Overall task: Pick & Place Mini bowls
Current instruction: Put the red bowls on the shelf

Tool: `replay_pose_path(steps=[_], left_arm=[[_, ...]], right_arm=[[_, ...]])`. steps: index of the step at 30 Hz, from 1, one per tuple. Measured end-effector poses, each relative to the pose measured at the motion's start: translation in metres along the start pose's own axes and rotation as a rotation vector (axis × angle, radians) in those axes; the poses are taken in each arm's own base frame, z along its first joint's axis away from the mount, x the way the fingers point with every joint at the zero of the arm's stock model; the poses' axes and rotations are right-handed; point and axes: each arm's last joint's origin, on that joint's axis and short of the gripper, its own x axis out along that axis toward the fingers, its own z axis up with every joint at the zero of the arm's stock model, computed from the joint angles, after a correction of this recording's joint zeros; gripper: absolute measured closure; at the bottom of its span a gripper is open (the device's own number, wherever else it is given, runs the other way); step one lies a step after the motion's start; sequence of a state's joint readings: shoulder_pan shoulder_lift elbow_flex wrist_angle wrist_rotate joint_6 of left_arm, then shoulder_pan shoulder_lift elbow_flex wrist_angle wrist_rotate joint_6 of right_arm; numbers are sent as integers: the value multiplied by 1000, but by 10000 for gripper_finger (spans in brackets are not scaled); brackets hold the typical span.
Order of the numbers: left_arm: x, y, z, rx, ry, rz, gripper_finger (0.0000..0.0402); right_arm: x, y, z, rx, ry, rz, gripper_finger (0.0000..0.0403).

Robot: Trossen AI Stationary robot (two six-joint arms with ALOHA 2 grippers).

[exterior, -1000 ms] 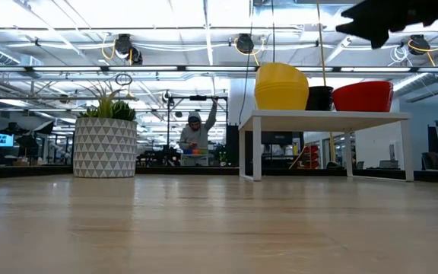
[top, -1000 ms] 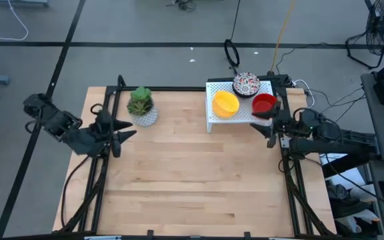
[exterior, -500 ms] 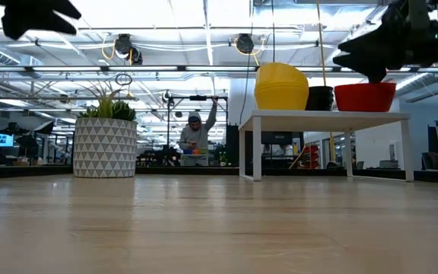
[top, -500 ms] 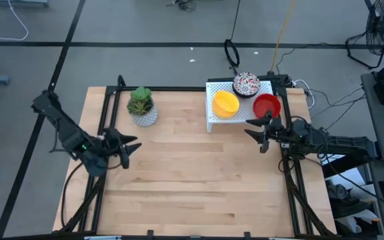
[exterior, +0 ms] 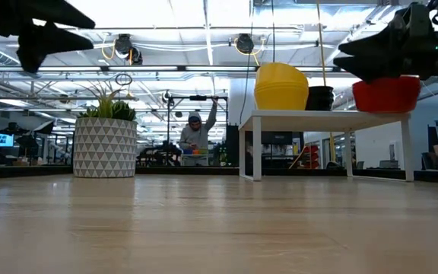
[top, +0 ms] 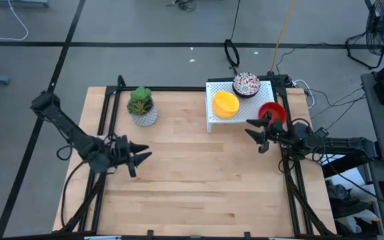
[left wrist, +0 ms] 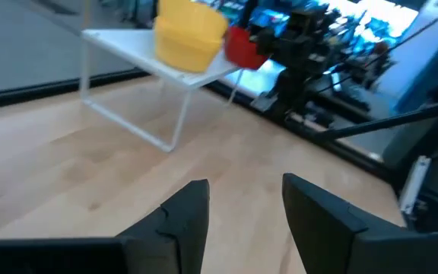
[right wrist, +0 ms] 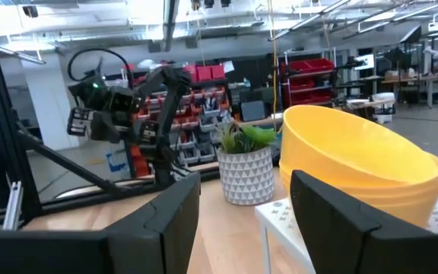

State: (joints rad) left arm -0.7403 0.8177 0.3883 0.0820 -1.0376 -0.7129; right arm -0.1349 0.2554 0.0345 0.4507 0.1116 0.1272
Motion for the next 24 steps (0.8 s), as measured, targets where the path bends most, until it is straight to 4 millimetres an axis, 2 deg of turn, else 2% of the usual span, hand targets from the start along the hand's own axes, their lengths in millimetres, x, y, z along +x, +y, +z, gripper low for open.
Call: replay_pose_path(steps=[5,12,18,24], left_arm=[[10,10,-5,27,-52,-62,231],[26,39,-20,80,-18,12,232],[35,67,-34,54,19,99,232],[40,83,-38,129,51,136,232]], right_arm=[[0,-1,-1,-22,6,-29,209],[0,-2,-2,-42,18,-74,209],[0,-3,-3,-46,28,-76,209],[0,-3,-3,-70,22,-78,209]])
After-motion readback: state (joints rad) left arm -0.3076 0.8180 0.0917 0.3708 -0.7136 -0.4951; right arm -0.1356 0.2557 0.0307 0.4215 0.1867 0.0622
